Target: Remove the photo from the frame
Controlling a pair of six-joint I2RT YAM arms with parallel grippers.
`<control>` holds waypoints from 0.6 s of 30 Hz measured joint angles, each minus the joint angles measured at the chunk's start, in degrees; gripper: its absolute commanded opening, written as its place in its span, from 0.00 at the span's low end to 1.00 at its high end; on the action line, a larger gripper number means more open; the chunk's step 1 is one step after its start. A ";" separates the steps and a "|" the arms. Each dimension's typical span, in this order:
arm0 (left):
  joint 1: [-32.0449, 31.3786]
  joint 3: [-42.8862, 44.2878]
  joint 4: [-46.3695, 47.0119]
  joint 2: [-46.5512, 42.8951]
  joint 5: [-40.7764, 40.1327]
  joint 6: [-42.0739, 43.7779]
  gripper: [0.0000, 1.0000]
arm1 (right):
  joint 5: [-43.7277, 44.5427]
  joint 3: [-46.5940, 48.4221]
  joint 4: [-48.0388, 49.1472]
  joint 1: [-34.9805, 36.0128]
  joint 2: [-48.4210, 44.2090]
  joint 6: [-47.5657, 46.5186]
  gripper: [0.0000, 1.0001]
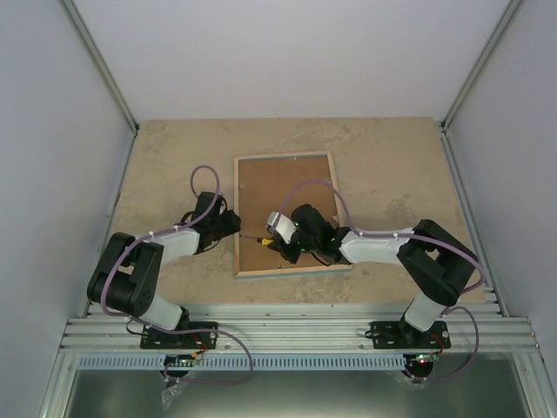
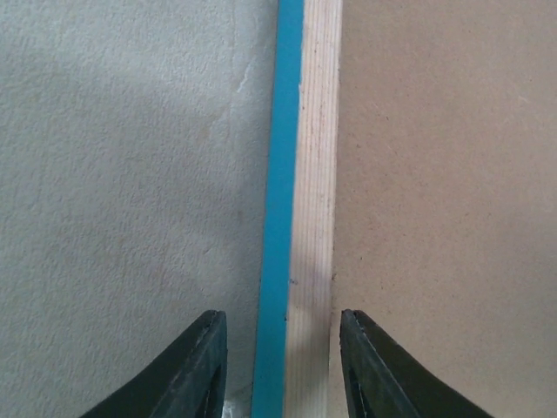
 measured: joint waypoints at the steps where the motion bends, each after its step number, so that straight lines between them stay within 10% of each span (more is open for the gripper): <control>1: 0.00 0.00 0.00 0.04 0.13 0.09 0.33 | -0.17 0.22 0.00 0.00 0.37 -0.04 0.00; 18: 0.15 0.00 0.52 0.68 2.89 1.16 0.20 | -1.27 2.64 0.22 0.13 4.37 0.22 0.01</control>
